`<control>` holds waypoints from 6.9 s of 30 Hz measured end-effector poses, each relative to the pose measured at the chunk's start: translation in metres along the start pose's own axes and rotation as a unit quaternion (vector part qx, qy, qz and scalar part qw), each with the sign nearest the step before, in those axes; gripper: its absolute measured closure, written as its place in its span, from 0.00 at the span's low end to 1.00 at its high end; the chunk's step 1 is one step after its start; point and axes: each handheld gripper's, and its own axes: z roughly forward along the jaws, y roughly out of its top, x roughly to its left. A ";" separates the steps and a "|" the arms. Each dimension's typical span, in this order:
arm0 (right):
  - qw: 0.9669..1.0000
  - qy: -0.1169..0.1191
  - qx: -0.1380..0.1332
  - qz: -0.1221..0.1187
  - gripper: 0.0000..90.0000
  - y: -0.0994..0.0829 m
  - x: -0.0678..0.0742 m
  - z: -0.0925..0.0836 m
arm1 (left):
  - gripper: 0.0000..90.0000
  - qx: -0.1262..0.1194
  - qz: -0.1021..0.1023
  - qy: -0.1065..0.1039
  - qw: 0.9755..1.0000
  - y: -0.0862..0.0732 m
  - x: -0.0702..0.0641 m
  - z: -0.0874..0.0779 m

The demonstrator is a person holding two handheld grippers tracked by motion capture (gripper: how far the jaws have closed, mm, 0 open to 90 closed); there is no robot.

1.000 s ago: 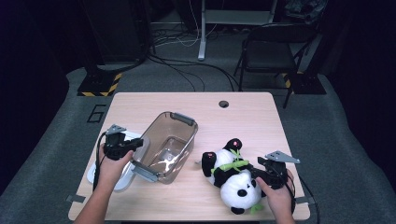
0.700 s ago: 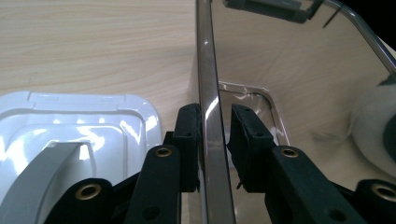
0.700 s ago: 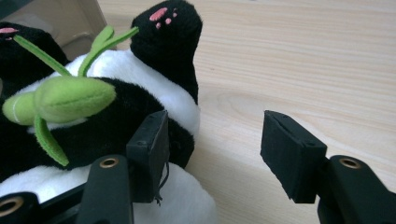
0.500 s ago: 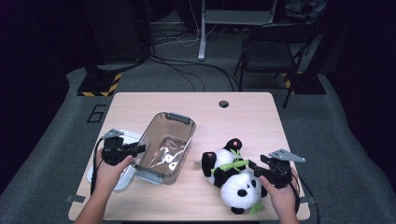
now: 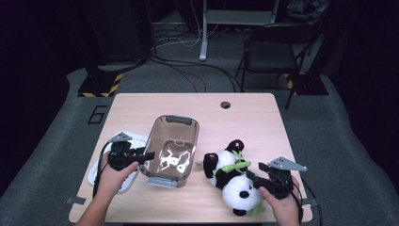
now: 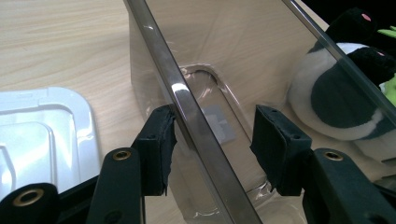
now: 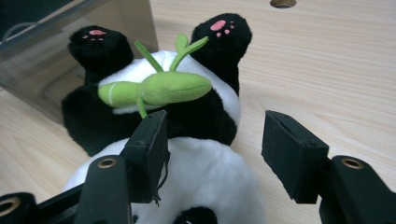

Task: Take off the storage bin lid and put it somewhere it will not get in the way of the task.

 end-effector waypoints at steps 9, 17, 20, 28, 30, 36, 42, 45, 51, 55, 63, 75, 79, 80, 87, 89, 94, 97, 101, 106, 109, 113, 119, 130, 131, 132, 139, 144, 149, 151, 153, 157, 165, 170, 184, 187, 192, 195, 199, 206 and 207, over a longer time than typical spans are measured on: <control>1.000 0.019 -0.001 -0.008 0.36 -0.007 0.014 -0.005 | 0.51 -0.004 0.001 -0.011 1.000 0.001 0.007 0.003; 0.999 0.038 -0.002 -0.024 0.24 -0.011 0.025 -0.002 | 0.46 -0.011 0.002 -0.015 1.000 0.005 0.011 0.003; 0.999 0.035 0.002 -0.037 0.22 -0.012 0.028 0.001 | 0.46 -0.014 0.005 -0.018 1.000 0.005 0.012 0.002; 0.998 0.027 0.020 -0.056 0.18 -0.016 0.030 0.011 | 0.46 -0.022 0.003 -0.010 1.000 0.003 0.015 0.000; 0.998 0.025 0.026 -0.061 0.18 -0.018 0.029 0.013 | 0.46 -0.024 0.000 -0.010 1.000 0.003 0.016 -0.001; 0.997 0.030 0.027 -0.062 0.18 -0.022 0.027 0.016 | 0.47 -0.023 0.003 -0.010 1.000 0.002 0.018 -0.002; 0.996 0.028 0.041 -0.069 0.28 -0.024 0.028 0.020 | 0.47 -0.029 0.009 -0.008 1.000 0.001 0.017 -0.002; 0.995 0.030 0.051 -0.083 0.34 -0.024 0.029 0.020 | 0.47 -0.026 0.007 -0.011 1.000 0.001 0.016 -0.003; 0.996 0.032 0.058 -0.066 0.50 -0.024 0.025 0.020 | 0.48 -0.020 0.012 -0.018 1.000 0.000 0.015 -0.003; 0.997 0.031 0.052 -0.054 0.55 -0.024 0.024 0.020 | 0.49 -0.016 0.020 -0.018 1.000 -0.001 0.015 -0.002; 0.999 0.031 0.031 -0.023 0.62 -0.021 0.020 0.021 | 0.50 -0.010 0.026 -0.022 0.999 -0.004 0.011 -0.004; 0.999 0.017 0.026 -0.035 0.64 0.001 0.033 0.046 | 0.50 0.001 0.030 -0.034 0.999 -0.011 0.004 -0.002; 0.998 0.018 0.026 -0.051 0.63 0.011 0.037 0.057 | 0.50 0.013 0.040 -0.044 0.998 -0.012 -0.001 0.002; 0.998 0.019 0.026 -0.052 0.63 0.013 0.038 0.060 | 0.50 0.013 0.040 -0.044 0.998 -0.012 -0.001 0.002; 0.998 0.023 0.026 -0.047 0.63 0.019 0.027 0.068 | 0.47 0.021 0.030 -0.058 0.998 -0.013 -0.008 0.008; 0.998 0.019 0.027 -0.049 0.63 0.020 0.026 0.068 | 0.45 0.022 0.029 -0.064 0.997 -0.013 -0.010 0.008; 0.998 0.007 0.021 -0.054 0.63 0.019 0.024 0.065 | 0.43 0.017 0.034 -0.085 0.996 -0.013 -0.013 0.009; 0.998 0.003 0.018 -0.053 0.63 0.018 0.023 0.062 | 0.42 0.016 0.036 -0.096 0.995 -0.013 -0.014 0.010; 0.998 -0.009 0.015 -0.054 0.63 0.017 0.018 0.058 | 0.42 0.019 0.043 -0.107 0.993 -0.013 -0.019 0.011; 0.999 -0.020 0.013 -0.042 0.62 0.014 0.010 0.051 | 0.43 0.028 0.047 -0.102 0.993 -0.009 -0.018 0.008; 0.999 -0.020 0.014 -0.039 0.62 0.013 0.008 0.049 | 0.43 0.022 0.042 -0.105 0.993 -0.010 -0.017 0.007; 0.999 -0.016 0.014 -0.034 0.61 0.011 0.005 0.048 | 0.43 0.023 0.045 -0.104 0.993 -0.010 -0.017 0.006; 0.999 -0.016 0.013 -0.034 0.61 0.010 0.004 0.049 | 0.41 0.007 0.050 -0.088 0.995 -0.009 -0.014 0.000; 0.999 -0.015 0.010 -0.032 0.61 0.008 0.003 0.049 | 0.40 -0.016 0.034 -0.055 0.998 -0.009 0.004 -0.013; 0.999 -0.015 0.010 -0.032 0.61 0.008 0.003 0.048 | 0.40 -0.012 0.037 -0.053 0.998 -0.009 0.005 -0.012; 0.999 -0.016 0.009 -0.031 0.61 0.008 0.003 0.048 | 0.40 -0.009 0.038 -0.050 0.998 -0.010 0.005 -0.010; 0.999 -0.021 0.006 -0.031 0.61 0.009 0.004 0.047 | 0.41 0.000 0.040 -0.064 0.997 -0.013 0.003 -0.004; 0.999 -0.024 0.002 -0.027 0.61 0.010 0.001 0.044 | 0.41 0.012 0.053 -0.084 0.995 -0.015 -0.008 0.005; 0.999 -0.028 0.002 -0.027 0.61 0.010 -0.001 0.042 | 0.41 0.013 0.057 -0.091 0.994 -0.015 -0.016 0.010; 0.999 -0.029 0.001 -0.026 0.61 0.010 -0.002 0.042 | 0.41 0.017 0.060 -0.100 0.993 -0.014 -0.020 0.013; 0.999 -0.030 0.001 -0.024 0.61 0.011 -0.002 0.041 | 0.40 0.016 0.061 -0.104 0.993 -0.014 -0.022 0.016; 0.999 -0.034 -0.001 -0.024 0.61 0.011 -0.004 0.039 | 0.40 0.026 0.074 -0.100 0.992 -0.016 -0.026 0.019; 0.999 -0.041 -0.012 -0.022 0.62 0.016 -0.007 0.030 | 0.41 0.011 0.055 -0.084 0.995 -0.016 -0.011 0.010; 0.999 -0.044 -0.016 -0.023 0.62 0.020 -0.006 0.027 | 0.41 -0.001 0.044 -0.074 0.996 -0.015 -0.001 0.003; 0.998 -0.044 -0.029 -0.040 0.63 0.049 0.001 0.017 | 0.41 -0.026 0.017 -0.049 0.998 -0.018 0.019 -0.012; 0.998 -0.043 -0.036 -0.038 0.63 0.057 0.001 0.013 | 0.41 -0.023 0.015 -0.048 0.998 -0.018 0.020 -0.014; 0.998 -0.035 -0.040 -0.042 0.63 0.068 0.002 0.008 | 0.41 -0.027 0.011 -0.044 0.999 -0.019 0.023 -0.016; 0.998 -0.034 -0.040 -0.047 0.63 0.072 0.004 0.008 | 0.41 -0.030 0.008 -0.041 0.999 -0.019 0.026 -0.019; 0.997 -0.036 -0.042 -0.053 0.63 0.078 0.008 0.007 | 0.41 -0.036 0.002 -0.039 0.999 -0.018 0.029 -0.023; 0.996 -0.035 -0.053 -0.059 0.63 0.090 0.013 0.002 | 0.41 -0.045 -0.007 -0.035 0.998 -0.019 0.036 -0.027; 0.996 -0.033 -0.056 -0.061 0.63 0.094 0.016 0.002 | 0.41 -0.045 -0.009 -0.034 0.998 -0.019 0.037 -0.028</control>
